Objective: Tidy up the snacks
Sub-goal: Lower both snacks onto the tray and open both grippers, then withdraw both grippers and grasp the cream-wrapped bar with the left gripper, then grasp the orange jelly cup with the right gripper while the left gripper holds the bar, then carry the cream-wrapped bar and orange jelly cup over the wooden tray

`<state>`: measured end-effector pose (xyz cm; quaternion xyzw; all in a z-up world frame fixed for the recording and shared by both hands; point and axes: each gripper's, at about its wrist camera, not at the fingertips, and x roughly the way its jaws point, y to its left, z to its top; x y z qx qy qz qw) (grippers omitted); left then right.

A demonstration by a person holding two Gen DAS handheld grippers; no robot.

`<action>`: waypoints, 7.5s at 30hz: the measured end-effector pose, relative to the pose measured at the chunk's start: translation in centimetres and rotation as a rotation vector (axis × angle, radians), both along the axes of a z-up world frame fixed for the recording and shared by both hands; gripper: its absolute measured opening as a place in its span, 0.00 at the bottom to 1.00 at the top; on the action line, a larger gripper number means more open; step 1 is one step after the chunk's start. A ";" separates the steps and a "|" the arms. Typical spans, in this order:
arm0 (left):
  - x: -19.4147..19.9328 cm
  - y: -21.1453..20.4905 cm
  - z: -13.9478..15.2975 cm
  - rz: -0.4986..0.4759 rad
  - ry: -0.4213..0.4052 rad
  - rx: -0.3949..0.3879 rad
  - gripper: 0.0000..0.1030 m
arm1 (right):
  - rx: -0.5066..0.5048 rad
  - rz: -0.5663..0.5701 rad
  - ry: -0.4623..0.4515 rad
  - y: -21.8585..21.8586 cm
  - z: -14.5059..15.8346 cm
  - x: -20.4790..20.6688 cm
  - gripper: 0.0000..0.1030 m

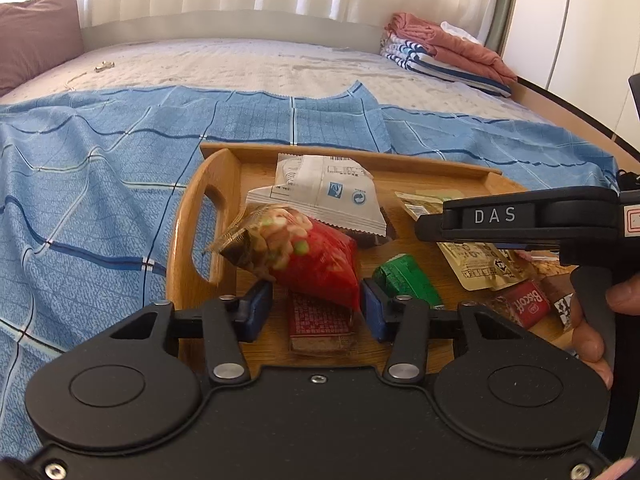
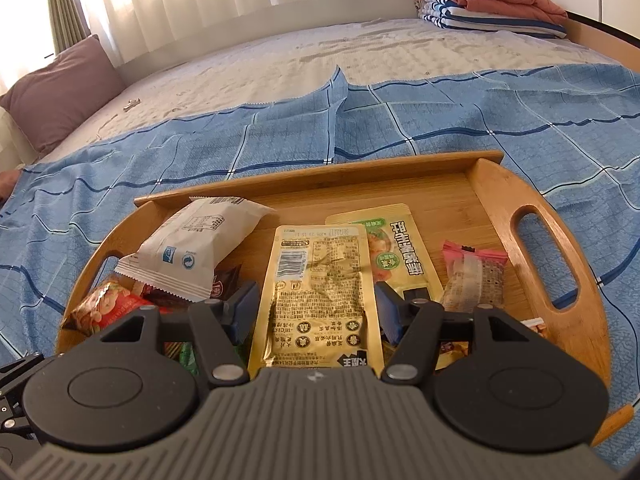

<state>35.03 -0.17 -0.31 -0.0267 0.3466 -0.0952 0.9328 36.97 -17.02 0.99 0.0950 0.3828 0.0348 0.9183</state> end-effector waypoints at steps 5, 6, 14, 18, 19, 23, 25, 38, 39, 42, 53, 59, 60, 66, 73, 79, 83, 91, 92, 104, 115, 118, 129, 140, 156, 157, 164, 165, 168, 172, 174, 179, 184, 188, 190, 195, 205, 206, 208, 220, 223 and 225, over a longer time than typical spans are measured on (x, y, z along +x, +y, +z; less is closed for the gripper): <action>0.1 -0.3 0.0 -0.003 -0.001 0.013 0.44 | -0.006 0.001 0.001 0.2 0.0 0.3 0.65; 0.0 -0.3 0.1 -0.003 0.000 0.011 0.44 | -0.003 0.000 0.000 0.2 0.1 0.2 0.65; -1.5 -0.2 1.5 0.006 -0.039 0.036 0.85 | 0.017 -0.011 -0.028 -0.5 1.5 -1.1 0.83; -3.2 0.2 3.1 0.001 -0.062 0.045 0.89 | 0.008 -0.005 -0.055 -1.0 3.2 -2.8 0.87; -3.8 0.3 3.5 0.001 -0.069 0.047 0.92 | 0.007 -0.005 -0.060 -1.2 3.5 -3.3 0.88; -6.6 0.7 4.7 -0.012 -0.094 0.064 0.94 | -0.001 0.007 -0.088 -1.9 5.1 -6.2 0.89; -8.2 0.9 5.1 -0.025 -0.103 0.075 0.95 | -0.007 0.016 -0.104 -2.3 5.6 -7.9 0.90; -20.6 0.9 4.7 -0.106 -0.103 0.078 0.97 | -0.029 0.082 -0.104 -2.7 5.1 -19.0 0.92; -21.5 0.8 4.5 -0.111 -0.101 0.084 0.97 | -0.020 0.096 -0.091 -2.7 4.9 -19.8 0.92; -24.1 0.5 4.1 -0.116 -0.097 0.092 0.97 | -0.024 0.152 -0.065 -2.4 4.5 -22.1 0.92; -29.5 -1.1 2.1 -0.186 -0.018 -0.001 0.82 | 0.010 0.169 -0.079 -3.2 4.1 -27.4 0.92; -29.7 -2.9 1.3 -0.214 0.039 -0.054 0.55 | -0.006 0.166 -0.081 -3.6 3.5 -28.1 0.92; -29.6 -3.3 1.2 -0.216 0.045 -0.053 0.51 | -0.013 0.162 -0.081 -3.6 3.4 -28.1 0.92; -29.0 -4.7 0.7 -0.192 0.057 -0.057 0.33 | -0.020 0.155 -0.072 -3.9 2.7 -28.2 0.92; -29.8 -3.9 0.8 -0.135 0.046 -0.036 0.20 | -0.007 0.142 -0.065 -3.6 1.7 -28.5 0.92; -31.1 -1.4 0.9 -0.078 0.012 -0.007 0.20 | -0.021 0.160 -0.100 -1.9 0.6 -28.9 0.92; -31.1 0.5 0.7 -0.031 -0.007 0.017 0.20 | -0.032 0.176 -0.117 -0.5 -0.1 -28.9 0.92; -30.8 2.6 0.1 0.014 -0.041 0.044 0.22 | -0.056 0.181 -0.122 2.0 -1.4 -28.7 0.88; -30.8 2.7 0.0 0.017 -0.044 0.043 0.22 | -0.057 0.180 -0.125 2.1 -1.5 -28.8 0.88; -30.2 3.7 -0.6 0.070 -0.030 -0.043 0.23 | -0.187 0.176 -0.177 3.9 -2.8 -29.5 0.88; -30.4 3.3 -0.9 0.054 -0.064 0.000 0.23 | -0.179 0.172 -0.214 3.7 -2.9 -30.1 0.83; -30.4 3.3 -0.9 0.052 -0.065 -0.002 0.23 | -0.169 0.168 -0.226 3.6 -2.9 -30.2 0.78; -30.3 3.5 -0.8 0.039 -0.063 -0.005 0.23 | -0.143 0.162 -0.214 3.9 -2.1 -30.8 0.50; -30.5 3.1 -1.0 0.045 -0.081 0.016 0.23 | -0.199 0.189 -0.211 5.0 -2.3 -30.8 0.47; -29.7 3.7 0.5 0.086 -0.093 -0.002 0.20 | -0.158 0.135 -0.250 3.4 -0.5 -31.8 0.47; -29.7 3.7 0.6 0.087 -0.096 -0.003 0.20 | -0.159 0.130 -0.253 3.3 -0.4 -31.8 0.47; -29.8 3.2 1.0 0.068 -0.104 0.005 0.20 | -0.200 0.154 -0.260 3.5 -0.5 -30.9 0.51; -29.8 3.1 1.1 0.066 -0.103 0.005 0.20 | -0.213 0.160 -0.255 3.7 -0.6 -30.5 0.51; -29.8 2.9 1.2 0.060 -0.108 0.015 0.20 | -0.226 0.174 -0.233 4.1 -1.0 -29.4 0.51; -29.4 2.8 1.4 0.055 -0.114 0.026 0.20 | -0.204 0.181 -0.205 4.3 -1.4 -28.2 0.51; -29.2 2.9 1.5 0.055 -0.114 0.027 0.20 | -0.190 0.188 -0.198 4.4 -1.2 -27.7 0.63; -28.7 2.8 1.5 0.054 -0.111 0.031 0.20 | -0.202 0.196 -0.188 4.8 -0.7 -26.1 0.74; -28.1 2.7 1.4 0.048 -0.106 0.033 0.20 | -0.166 0.190 -0.163 4.8 -0.6 -23.9 0.78; -27.2 2.7 1.5 0.042 -0.102 0.026 0.20 | -0.093 0.179 -0.118 4.3 -1.0 -22.2 0.67; -26.7 2.7 1.6 0.042 -0.100 0.017 0.20 | -0.094 0.169 -0.103 4.2 -1.1 -21.8 0.47; -25.5 2.7 1.9 0.040 -0.103 0.016 0.20 | -0.060 0.168 -0.111 3.5 -0.5 -22.0 0.37; -21.9 2.5 4.1 0.030 -0.132 -0.004 0.20 | -0.027 0.145 -0.146 1.8 2.3 -20.8 0.36; -21.3 2.5 4.4 0.028 -0.137 -0.005 0.20 | -0.023 0.138 -0.149 1.5 2.6 -20.6 0.36; -20.3 2.3 5.1 0.021 -0.147 -0.007 0.20 | -0.013 0.124 -0.154 0.9 3.3 -19.9 0.36; -11.1 1.1 9.9 -0.009 -0.181 -0.028 0.20 | -0.070 0.055 -0.179 -2.9 6.8 -13.7 0.36; -7.6 0.7 11.0 -0.020 -0.160 -0.052 0.20 | -0.076 0.041 -0.181 -3.9 7.6 -11.4 0.36; -5.3 0.4 11.1 -0.025 -0.130 -0.071 0.20 | -0.081 0.026 -0.176 -4.5 7.9 -9.9 0.36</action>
